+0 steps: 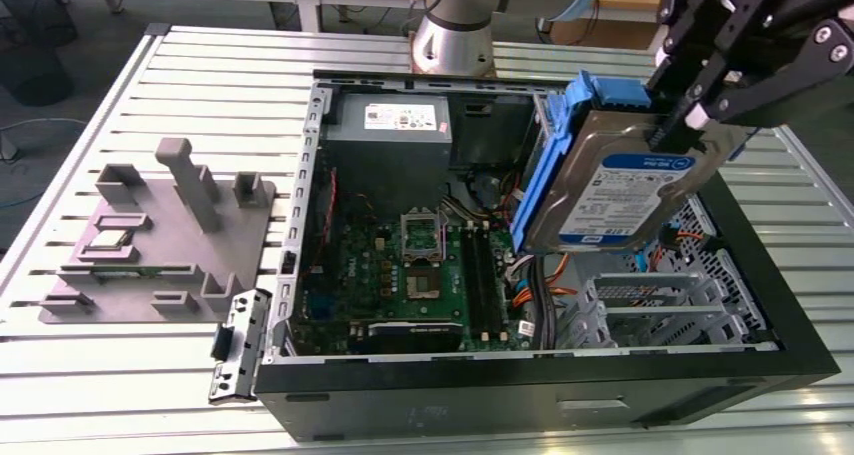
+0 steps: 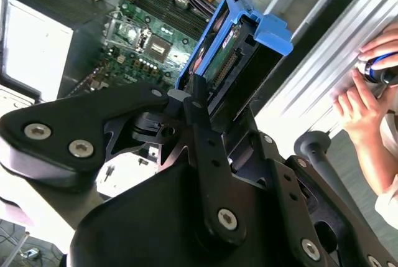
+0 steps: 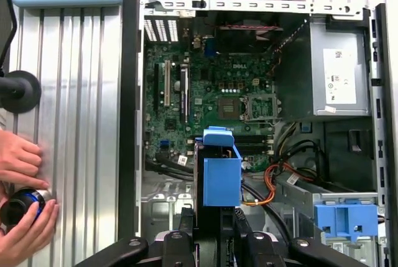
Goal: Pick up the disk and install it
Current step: 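Pick up the disk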
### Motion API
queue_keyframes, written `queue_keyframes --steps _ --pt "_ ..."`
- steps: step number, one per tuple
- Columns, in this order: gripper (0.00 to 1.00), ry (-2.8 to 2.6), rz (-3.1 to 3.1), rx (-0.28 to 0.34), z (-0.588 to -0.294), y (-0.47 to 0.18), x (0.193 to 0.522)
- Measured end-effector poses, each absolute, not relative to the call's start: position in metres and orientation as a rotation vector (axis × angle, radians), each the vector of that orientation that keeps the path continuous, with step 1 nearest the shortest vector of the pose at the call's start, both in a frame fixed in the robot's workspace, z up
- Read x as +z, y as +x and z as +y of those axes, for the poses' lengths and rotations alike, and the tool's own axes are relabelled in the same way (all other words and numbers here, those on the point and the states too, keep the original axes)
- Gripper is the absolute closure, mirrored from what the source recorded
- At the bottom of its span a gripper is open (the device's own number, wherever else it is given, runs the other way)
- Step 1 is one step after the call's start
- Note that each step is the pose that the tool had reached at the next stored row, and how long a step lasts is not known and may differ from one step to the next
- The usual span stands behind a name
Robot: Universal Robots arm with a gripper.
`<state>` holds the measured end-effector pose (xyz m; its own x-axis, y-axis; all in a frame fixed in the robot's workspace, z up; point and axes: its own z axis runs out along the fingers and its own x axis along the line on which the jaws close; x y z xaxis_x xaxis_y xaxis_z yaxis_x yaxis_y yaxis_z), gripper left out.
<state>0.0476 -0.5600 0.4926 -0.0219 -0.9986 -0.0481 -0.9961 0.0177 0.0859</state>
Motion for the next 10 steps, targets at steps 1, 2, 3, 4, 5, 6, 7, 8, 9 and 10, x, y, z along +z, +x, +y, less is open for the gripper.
queue_keyframes --steps 1,2,3,4,5,6,7,8,9,10 --pt "0.65 2.179 -2.222 -0.148 -0.562 0.048 0.492" --pt "0.65 2.179 -2.222 -0.148 -0.565 0.048 0.492" --pt "0.65 2.179 -2.223 -0.148 -0.568 0.048 0.492" --pt "0.65 2.179 -2.223 -0.148 -0.570 0.048 0.492" --pt "0.65 2.179 -2.222 -0.148 -0.573 0.048 0.492" --pt "0.65 2.179 -2.223 -0.148 -0.575 0.048 0.492" --pt "0.65 2.179 -2.222 -0.148 -0.578 0.048 0.492" --pt "0.65 2.179 -2.223 -0.148 -0.579 0.048 0.492" --pt "0.65 2.179 -2.222 -0.148 -0.580 0.048 0.492" --pt "0.65 2.179 -2.222 -0.148 -0.580 0.049 0.492"
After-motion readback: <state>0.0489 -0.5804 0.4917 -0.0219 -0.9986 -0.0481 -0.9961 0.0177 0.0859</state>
